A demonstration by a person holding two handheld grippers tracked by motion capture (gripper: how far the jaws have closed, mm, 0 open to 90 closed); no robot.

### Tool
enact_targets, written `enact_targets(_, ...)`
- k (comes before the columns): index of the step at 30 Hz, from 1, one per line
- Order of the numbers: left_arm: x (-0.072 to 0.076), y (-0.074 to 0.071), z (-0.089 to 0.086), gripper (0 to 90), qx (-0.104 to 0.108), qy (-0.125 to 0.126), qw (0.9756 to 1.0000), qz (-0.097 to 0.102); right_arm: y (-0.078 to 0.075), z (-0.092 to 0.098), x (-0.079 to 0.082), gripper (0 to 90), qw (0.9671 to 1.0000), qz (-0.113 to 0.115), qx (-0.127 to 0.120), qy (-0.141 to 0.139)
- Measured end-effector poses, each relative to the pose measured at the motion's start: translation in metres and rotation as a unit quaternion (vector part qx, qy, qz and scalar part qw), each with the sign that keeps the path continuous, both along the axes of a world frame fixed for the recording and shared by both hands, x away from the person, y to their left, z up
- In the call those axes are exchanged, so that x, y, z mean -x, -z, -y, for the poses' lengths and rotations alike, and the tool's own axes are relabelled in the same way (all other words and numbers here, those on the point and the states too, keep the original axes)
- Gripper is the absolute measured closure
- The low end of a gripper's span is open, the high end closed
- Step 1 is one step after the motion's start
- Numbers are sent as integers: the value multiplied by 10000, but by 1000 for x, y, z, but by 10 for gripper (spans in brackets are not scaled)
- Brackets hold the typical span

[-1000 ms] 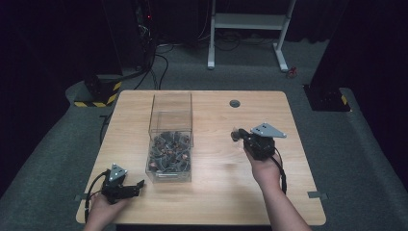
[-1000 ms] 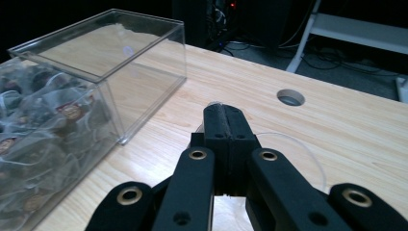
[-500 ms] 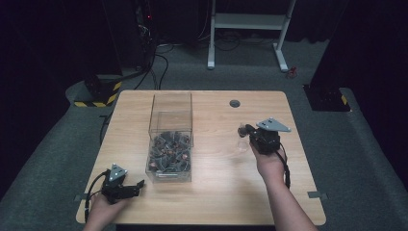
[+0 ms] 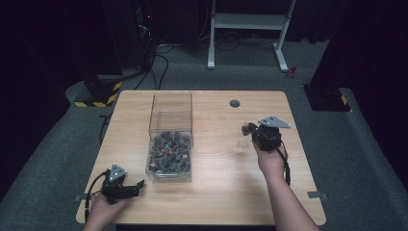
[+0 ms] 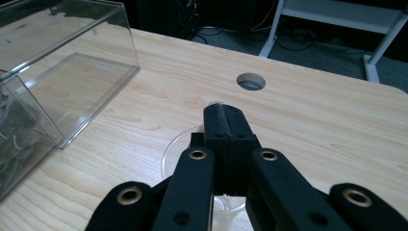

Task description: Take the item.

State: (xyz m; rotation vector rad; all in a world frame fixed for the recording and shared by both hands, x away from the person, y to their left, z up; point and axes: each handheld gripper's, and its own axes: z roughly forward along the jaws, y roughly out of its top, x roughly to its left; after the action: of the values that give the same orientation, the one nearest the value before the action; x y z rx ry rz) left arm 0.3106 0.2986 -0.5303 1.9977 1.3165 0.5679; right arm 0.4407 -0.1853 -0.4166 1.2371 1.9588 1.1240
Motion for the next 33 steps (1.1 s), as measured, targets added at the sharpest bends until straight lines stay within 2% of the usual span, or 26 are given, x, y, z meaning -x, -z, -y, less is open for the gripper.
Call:
enact_targets(9,0,0,0,127,2,-1,10000,0,8,-3,-4,900,9999,-85,73,11)
enact_targets(16,0,0,0,127,-1,1,10000,0,19,-3,-6,900,9996,-252,126,68)
enact_targets(19,0,0,0,127,1,-1,10000,0,21,-2,-8,845,9994,-308,120,54)
enact_targets(33,0,0,0,127,0,0,10000,1,15,-7,-7,754,9997,-240,57,-57)
